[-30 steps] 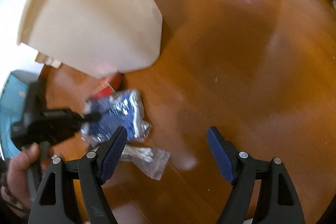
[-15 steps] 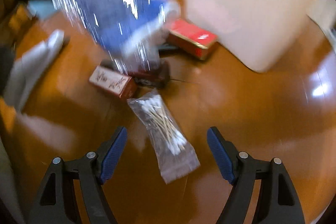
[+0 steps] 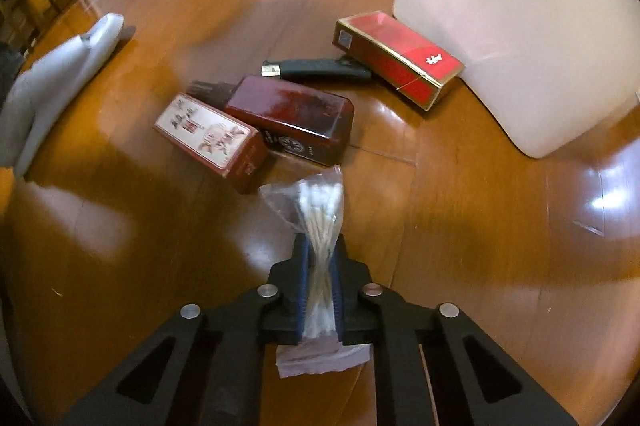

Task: Collect trash
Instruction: 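Carry the blue cloth bag over the wastebasket and release it from the left tool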

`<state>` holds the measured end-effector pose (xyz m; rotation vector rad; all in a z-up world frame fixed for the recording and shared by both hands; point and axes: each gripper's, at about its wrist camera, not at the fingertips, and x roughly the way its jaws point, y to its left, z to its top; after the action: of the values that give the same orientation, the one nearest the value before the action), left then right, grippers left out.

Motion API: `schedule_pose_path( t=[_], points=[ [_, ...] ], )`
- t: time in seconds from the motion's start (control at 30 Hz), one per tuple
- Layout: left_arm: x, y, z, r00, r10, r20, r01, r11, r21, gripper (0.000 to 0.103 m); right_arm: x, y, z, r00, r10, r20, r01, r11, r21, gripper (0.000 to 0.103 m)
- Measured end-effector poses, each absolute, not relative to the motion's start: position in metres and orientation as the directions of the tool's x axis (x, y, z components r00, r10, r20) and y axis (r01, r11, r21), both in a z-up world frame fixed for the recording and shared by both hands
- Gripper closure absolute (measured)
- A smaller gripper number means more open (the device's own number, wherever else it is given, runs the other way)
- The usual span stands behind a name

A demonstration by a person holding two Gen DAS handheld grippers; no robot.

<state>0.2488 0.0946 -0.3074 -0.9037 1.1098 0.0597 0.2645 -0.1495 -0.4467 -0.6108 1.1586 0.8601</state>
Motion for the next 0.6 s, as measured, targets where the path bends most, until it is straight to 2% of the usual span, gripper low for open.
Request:
schedule_pose_path(
  t=[0.13,0.3,0.47,0.6],
  points=[
    [0.239,0.085,-0.279,0.503,-0.385,-0.774,-0.445,0.653,-0.613,0.093,0.255,-0.167,-0.424,0.188,0.330,-0.925,-0.768,0.636,0.072,0.095],
    [0.241,0.053,-0.239,0.505,-0.475,-0.721,-0.349,0.652,-0.674,0.093,0.254,-0.204,-0.392,0.272,0.403,-0.874,-0.595,0.784,0.176,0.095],
    [0.268,0.004,-0.172,0.531,-0.586,-0.612,-0.095,0.677,-0.730,0.093,0.245,-0.239,-0.371,0.338,0.417,-0.844,-0.454,0.857,0.242,0.095],
    [0.318,-0.008,-0.122,0.597,-0.563,-0.571,0.071,0.747,-0.661,0.093,0.244,-0.255,-0.363,0.377,0.399,-0.836,-0.406,0.882,0.239,0.095]
  ],
)
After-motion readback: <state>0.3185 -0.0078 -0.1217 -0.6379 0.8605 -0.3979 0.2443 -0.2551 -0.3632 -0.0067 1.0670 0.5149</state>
